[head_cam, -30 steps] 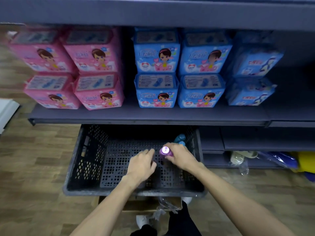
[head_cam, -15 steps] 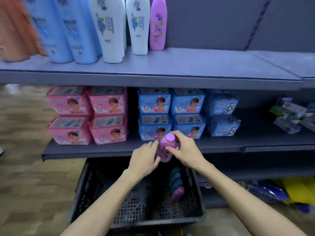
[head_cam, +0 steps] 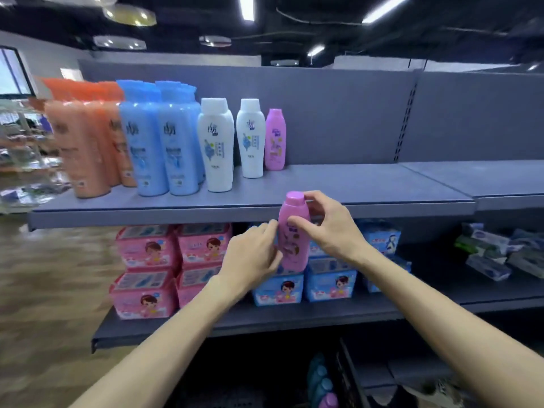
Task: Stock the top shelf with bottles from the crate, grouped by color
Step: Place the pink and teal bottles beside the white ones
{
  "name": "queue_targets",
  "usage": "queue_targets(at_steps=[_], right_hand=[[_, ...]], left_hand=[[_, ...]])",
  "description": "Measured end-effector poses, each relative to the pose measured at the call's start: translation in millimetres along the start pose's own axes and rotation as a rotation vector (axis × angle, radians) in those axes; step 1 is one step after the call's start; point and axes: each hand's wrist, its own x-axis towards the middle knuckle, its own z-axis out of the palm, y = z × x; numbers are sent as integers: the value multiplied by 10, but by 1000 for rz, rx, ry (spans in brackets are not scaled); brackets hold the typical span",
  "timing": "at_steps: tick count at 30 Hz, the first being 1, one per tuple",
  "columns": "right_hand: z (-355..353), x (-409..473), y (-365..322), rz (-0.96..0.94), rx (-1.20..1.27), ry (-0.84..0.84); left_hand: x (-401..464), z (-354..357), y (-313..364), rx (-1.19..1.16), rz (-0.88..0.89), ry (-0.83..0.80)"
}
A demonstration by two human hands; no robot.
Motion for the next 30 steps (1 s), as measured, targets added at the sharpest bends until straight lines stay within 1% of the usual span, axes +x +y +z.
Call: queue_targets(at_steps=[5,10,13,19,23,27,30], right_hand=[[-244,465,-389,-93,6,47],[-455,815,-641,-146,-7,73],[-508,962,-689,-159,-30,75],[-424,1118,-480,-97,-42,23],[-342,1093,-309,-32,37,42],[-254,956,-96,54,-79,-121],[-168,880,53,93,-103,-129]], left_hand=[[478,-453,-87,69,2,109],[833,-763,-176,85,26,137],[942,-820,-218,103,41,131],[986,-707,-257,133,8,89],[944,-570,-237,105,-1,70],[953,-496,-251,82,-12,67],[986,-442,-290,51,-33,65]])
